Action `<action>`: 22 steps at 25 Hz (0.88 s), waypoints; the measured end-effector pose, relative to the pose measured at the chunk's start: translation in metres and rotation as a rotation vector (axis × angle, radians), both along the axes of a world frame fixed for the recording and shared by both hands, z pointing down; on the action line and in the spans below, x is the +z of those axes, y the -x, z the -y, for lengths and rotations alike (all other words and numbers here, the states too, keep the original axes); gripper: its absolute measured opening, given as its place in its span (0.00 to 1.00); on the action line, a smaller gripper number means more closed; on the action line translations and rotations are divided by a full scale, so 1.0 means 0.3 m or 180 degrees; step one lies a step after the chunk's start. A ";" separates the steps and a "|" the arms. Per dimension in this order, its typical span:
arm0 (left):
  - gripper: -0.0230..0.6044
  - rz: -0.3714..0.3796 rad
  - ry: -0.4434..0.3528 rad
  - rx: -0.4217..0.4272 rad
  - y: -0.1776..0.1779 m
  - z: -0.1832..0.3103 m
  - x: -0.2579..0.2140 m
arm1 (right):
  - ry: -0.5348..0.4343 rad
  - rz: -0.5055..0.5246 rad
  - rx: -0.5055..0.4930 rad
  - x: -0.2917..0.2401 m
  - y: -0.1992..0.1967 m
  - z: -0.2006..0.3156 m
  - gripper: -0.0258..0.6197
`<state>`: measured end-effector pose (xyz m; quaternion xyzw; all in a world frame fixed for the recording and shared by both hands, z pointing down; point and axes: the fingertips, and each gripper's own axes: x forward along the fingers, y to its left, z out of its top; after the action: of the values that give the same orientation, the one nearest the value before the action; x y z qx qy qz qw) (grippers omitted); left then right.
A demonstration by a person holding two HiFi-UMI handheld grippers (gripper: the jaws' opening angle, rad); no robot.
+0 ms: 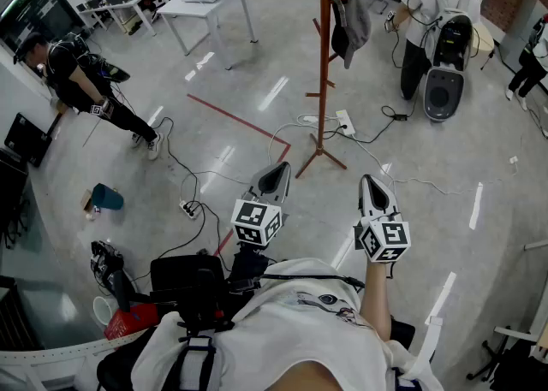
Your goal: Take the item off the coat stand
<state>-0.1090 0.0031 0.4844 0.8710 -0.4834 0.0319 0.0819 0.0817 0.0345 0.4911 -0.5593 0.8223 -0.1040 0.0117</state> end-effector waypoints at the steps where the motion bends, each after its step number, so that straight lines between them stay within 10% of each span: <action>1: 0.03 0.0002 0.0006 0.0000 -0.005 -0.003 0.000 | 0.0010 -0.0004 -0.0004 0.002 -0.004 -0.002 0.04; 22: 0.03 0.0000 0.0147 0.0022 -0.147 -0.022 0.062 | 0.0257 0.0178 -0.0066 0.093 -0.107 -0.011 0.04</action>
<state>-0.0648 0.0097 0.5029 0.8705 -0.4796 0.0434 0.1019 0.1137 0.0378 0.5190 -0.5477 0.8225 -0.1528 0.0111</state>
